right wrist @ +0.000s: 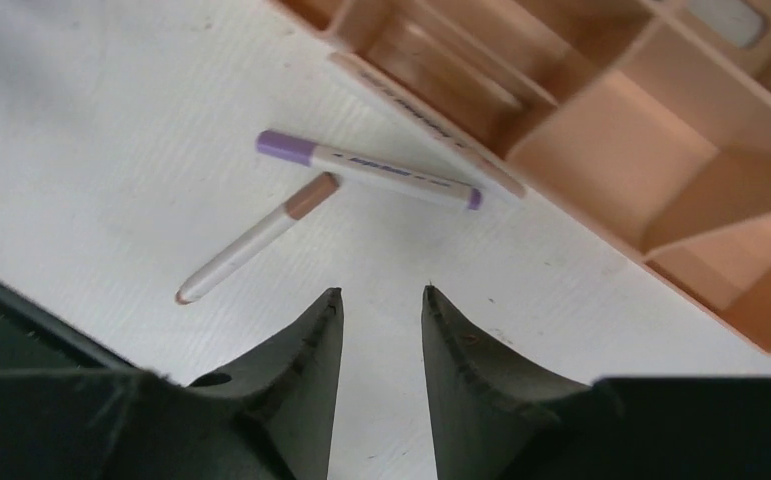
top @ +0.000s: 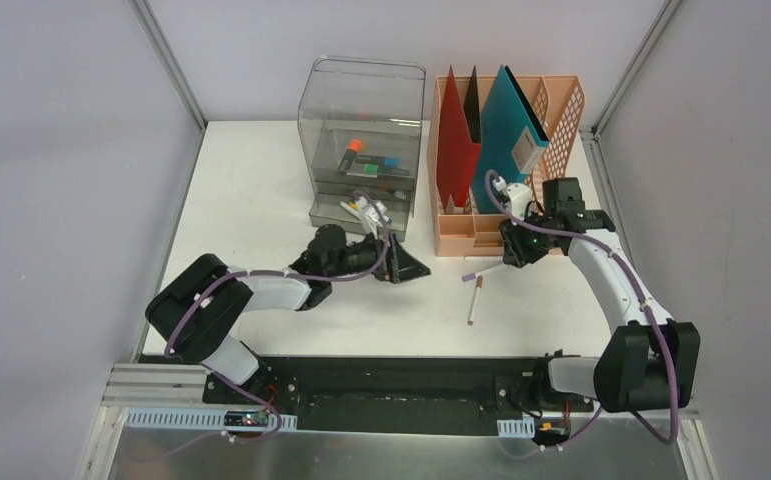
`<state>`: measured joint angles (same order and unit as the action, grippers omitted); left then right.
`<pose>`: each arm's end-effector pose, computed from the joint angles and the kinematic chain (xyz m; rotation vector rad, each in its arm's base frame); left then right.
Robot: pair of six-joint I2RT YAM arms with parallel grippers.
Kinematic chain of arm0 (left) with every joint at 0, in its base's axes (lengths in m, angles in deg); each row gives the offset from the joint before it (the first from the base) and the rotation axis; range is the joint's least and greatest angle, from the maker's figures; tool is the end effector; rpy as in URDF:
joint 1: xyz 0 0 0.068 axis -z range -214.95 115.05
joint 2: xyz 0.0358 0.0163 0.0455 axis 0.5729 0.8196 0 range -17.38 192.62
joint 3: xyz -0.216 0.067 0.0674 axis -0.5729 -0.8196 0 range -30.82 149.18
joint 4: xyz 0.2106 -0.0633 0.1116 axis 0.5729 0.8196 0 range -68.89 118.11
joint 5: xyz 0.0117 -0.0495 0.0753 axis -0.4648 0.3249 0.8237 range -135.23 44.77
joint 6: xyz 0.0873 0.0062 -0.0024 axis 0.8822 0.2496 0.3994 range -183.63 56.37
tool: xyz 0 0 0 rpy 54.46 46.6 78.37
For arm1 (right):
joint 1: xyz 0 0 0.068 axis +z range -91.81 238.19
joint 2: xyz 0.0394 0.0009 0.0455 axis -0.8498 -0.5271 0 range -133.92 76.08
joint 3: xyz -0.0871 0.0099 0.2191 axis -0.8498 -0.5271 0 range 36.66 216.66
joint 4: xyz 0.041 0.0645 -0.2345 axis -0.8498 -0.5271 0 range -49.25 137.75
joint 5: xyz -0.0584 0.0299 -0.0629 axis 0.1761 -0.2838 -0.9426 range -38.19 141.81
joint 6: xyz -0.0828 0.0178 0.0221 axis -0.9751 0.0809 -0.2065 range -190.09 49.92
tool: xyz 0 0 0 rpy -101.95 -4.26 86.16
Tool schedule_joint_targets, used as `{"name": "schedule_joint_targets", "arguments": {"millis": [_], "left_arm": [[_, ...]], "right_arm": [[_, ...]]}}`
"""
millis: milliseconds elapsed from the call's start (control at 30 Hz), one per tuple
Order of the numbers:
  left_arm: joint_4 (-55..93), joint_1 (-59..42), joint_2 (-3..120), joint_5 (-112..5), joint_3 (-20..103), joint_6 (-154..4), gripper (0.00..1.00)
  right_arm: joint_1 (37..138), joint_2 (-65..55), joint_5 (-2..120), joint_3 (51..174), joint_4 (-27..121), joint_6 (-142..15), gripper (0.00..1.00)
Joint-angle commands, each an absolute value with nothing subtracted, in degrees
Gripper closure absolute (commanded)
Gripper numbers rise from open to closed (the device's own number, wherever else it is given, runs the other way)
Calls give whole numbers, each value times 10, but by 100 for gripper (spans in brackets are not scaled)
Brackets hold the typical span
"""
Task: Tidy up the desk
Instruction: Pick up the stationery from the center of the board.
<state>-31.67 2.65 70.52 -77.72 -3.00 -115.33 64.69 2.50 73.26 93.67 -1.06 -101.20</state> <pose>0.2251 -0.2260 0.1527 0.2516 1.9554 -1.5770 0.2490 0.0571 0.1893 -0.9482 2.4476 0.3632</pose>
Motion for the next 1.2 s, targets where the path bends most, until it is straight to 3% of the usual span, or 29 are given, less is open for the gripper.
{"name": "schedule_joint_targets", "arguments": {"millis": [0, 133, 233, 333, 467, 733, 1167], "left_arm": [[-125, 127, 703, -692, 74, -996, 11], [49, 191, 745, -592, 180, -934, 16], [131, 228, 795, -545, 250, -926, 24], [215, 275, 845, -461, 329, -915, 25], [301, 323, 910, -354, 427, -895, 30], [414, 358, 1023, -270, 577, -887, 65], [506, 372, 1091, -218, 650, -874, 71]], "right_arm": [[619, 76, 640, 918, 70, -936, 63], [603, 116, 574, 902, 118, -890, 65], [593, 117, 530, 911, 123, -850, 72], [586, 118, 492, 915, 129, -827, 81], [583, 121, 484, 914, 132, -821, 84], [583, 122, 489, 912, 133, -822, 84], [583, 124, 500, 912, 132, -824, 86]]}}
